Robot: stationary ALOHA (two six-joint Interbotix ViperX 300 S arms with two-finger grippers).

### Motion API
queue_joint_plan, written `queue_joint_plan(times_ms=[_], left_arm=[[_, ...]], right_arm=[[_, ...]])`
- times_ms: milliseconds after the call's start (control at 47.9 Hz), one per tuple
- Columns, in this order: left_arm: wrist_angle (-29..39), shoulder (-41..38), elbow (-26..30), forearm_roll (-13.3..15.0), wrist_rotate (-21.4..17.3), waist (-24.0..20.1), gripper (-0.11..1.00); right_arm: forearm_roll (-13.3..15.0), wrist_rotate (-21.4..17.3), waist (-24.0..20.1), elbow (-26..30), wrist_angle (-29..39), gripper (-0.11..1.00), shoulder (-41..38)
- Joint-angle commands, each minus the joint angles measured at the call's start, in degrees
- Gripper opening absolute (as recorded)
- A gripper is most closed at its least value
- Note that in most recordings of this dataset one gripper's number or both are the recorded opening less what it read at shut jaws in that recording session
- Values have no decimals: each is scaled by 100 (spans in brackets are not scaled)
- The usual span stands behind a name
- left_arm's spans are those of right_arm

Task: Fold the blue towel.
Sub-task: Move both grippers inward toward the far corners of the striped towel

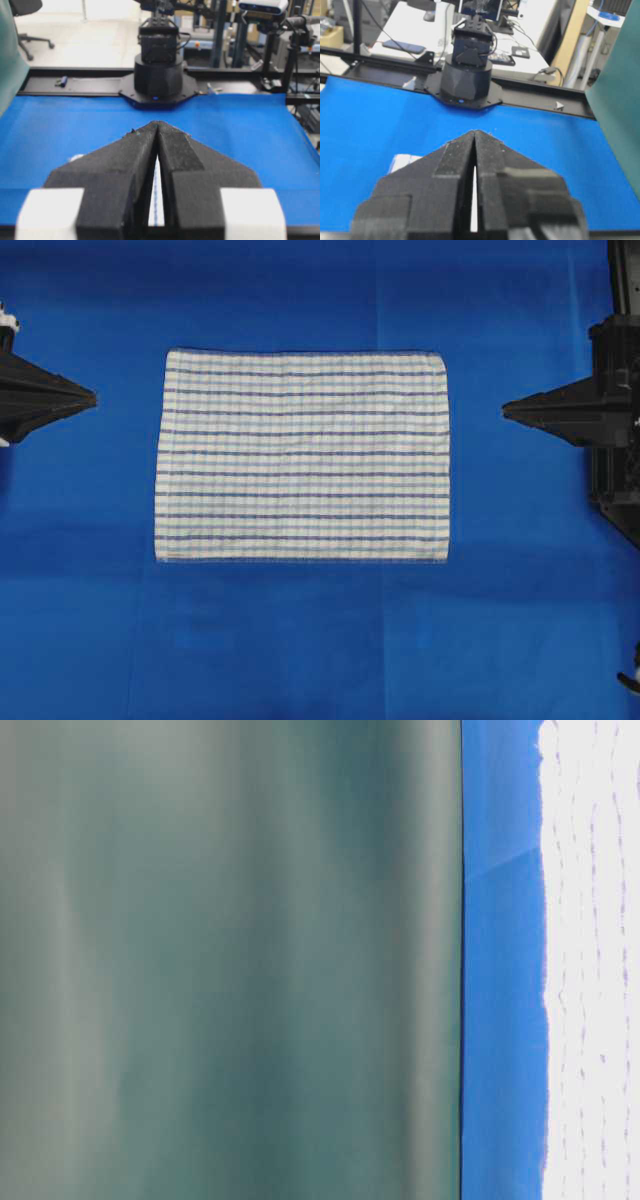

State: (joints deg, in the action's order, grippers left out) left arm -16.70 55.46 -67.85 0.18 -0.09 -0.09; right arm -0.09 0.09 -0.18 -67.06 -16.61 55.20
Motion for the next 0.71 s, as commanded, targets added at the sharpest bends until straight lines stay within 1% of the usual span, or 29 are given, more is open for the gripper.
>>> queue_joint_plan(times_ms=[0, 167, 292, 397, 459, 689], left_arm=[[-26, -62, 141, 158, 35, 35, 0], [-26, -114, 158, 149, 0, 97, 0], [-26, -176, 149, 158, -9, 97, 0], [-26, -264, 149, 158, -26, 35, 0], [-35, -352, 141, 158, -26, -44, 0], [-62, -870, 149, 167, -18, -448, 2]], right_arm=[[-9, -18, 35, 141, -35, 21, -44], [-9, -18, 44, 422, 413, 21, -264], [-35, -26, 44, 501, 510, 21, -378], [-176, -35, 88, 483, 589, 21, -457], [-308, -35, 158, 466, 668, 21, -510], [-712, -35, 738, 220, 615, 22, -809]])
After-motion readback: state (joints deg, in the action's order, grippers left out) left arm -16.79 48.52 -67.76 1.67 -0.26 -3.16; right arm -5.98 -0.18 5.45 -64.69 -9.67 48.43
